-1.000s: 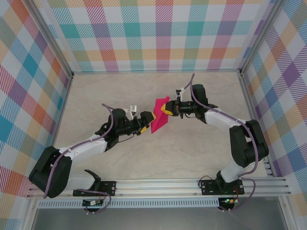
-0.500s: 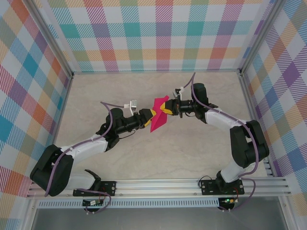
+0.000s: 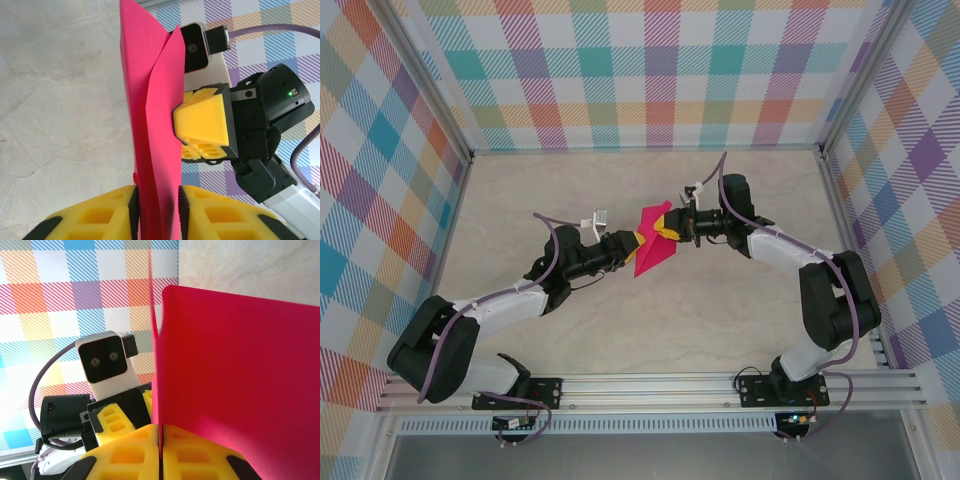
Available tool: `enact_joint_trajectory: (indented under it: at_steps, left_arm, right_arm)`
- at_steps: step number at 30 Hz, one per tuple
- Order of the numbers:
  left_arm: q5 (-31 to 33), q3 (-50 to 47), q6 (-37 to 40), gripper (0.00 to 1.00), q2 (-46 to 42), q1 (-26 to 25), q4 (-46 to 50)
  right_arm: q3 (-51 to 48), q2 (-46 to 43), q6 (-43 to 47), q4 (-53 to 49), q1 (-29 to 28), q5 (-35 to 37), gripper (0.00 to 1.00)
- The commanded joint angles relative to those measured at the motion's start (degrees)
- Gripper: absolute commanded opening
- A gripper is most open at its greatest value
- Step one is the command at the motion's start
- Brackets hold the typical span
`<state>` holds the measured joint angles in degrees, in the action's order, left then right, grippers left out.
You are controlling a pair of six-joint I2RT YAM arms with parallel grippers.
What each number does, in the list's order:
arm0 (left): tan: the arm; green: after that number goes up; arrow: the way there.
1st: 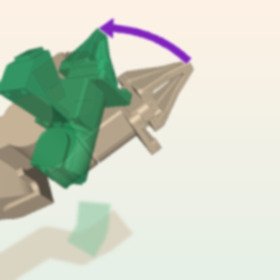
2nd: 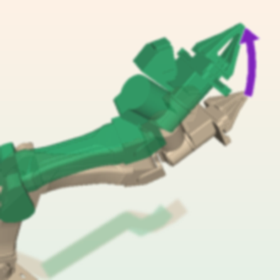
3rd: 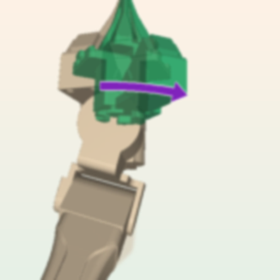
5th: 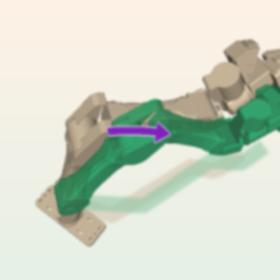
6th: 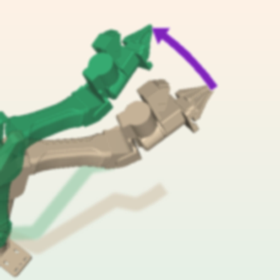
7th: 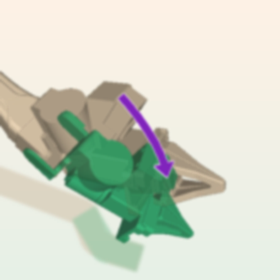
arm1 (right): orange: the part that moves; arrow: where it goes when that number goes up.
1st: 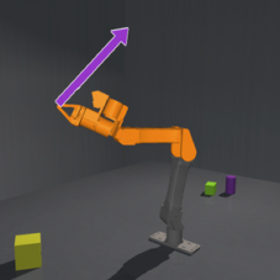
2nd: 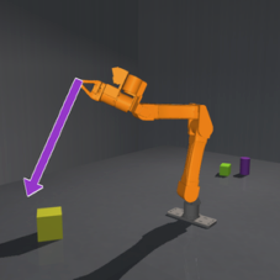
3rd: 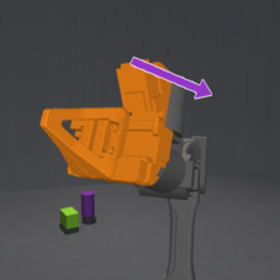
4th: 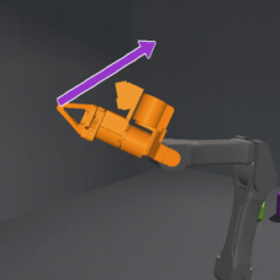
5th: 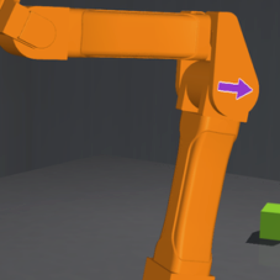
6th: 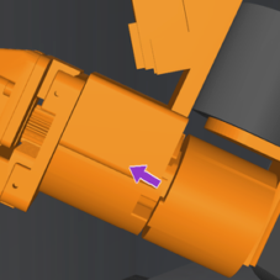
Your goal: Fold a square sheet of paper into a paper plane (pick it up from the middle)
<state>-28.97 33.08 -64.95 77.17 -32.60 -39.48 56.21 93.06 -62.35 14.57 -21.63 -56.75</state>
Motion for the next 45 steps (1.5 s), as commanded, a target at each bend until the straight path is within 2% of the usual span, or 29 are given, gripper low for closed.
enact_joint_trajectory:
  at_steps: [1, 6, 11, 14, 16, 19, 23, 27, 30, 33, 36, 39, 45]
  left_arm:
    - [0.8, -0.1, -0.1, 0.25, 0.2, -0.6, -4.5]
    - [1.0, 0.1, 0.8, 0.12, 0.2, -0.6, -3.6]
    - [2.2, 2.0, 6.2, 0.06, -1.4, -0.6, 5.7]
    - [6.7, 6.7, 15.2, 0.06, -4.5, -0.8, 24.2]
    - [12.4, 10.5, 22.1, 0.06, -6.5, -1.1, 37.4]
    - [20.9, 16.6, 29.3, 0.06, -7.1, -1.6, 52.9]
    - [35.6, 25.5, 35.9, 0.06, -4.8, -4.3, 71.7]
    - [54.9, 34.1, 38.9, 0.08, 0.9, -9.2, 85.2]
    - [68.4, 40.3, 38.1, 0.09, 7.6, -12.8, 94.2]
    - [77.0, 45.4, 35.4, 0.09, 14.8, -15.0, 101.1]
    - [81.5, 49.2, 33.4, 0.09, 21.5, -16.5, 104.8]
    - [83.2, 52.5, 31.9, 0.09, 28.6, -17.6, 106.9]
    - [76.3, 57.8, 32.3, 0.12, 40.1, -19.6, 102.8]
  right_arm:
    - [-0.7, -1.3, 1.2, 1.0, -0.1, -1.3, 0.09]
    - [-0.1, -1.7, 4.2, -3.8, -0.1, 0.2, 0.19]
    - [2.4, -4.7, 12.9, -18.8, 0.5, 7.4, 0.33]
    - [4.3, -7.9, 20.3, -30.9, 1.2, 16.9, 0.45]
    - [4.7, -10.3, 24.1, -37.1, 1.3, 24.9, 0.55]
    - [3.5, -14.1, 27.4, -40.6, 1.4, 33.4, 0.72]
    - [0.0, -19.8, 29.4, -41.8, 1.4, 42.7, 0.85]
    - [-1.8, -23.0, 29.3, -44.3, 1.4, 49.3, 0.88]
    - [-3.0, -24.3, 28.6, -45.6, 1.4, 52.4, 0.89]
    - [-4.0, -25.3, 27.5, -46.8, 1.4, 55.2, 0.89]
    - [-5.0, -26.5, 25.9, -48.1, 1.5, 58.1, 0.89]
    - [-5.7, -27.8, 23.8, -49.8, 1.6, 61.4, 0.89]
    - [-7.2, -28.6, 21.4, -51.4, 1.9, 64.2, 0.89]
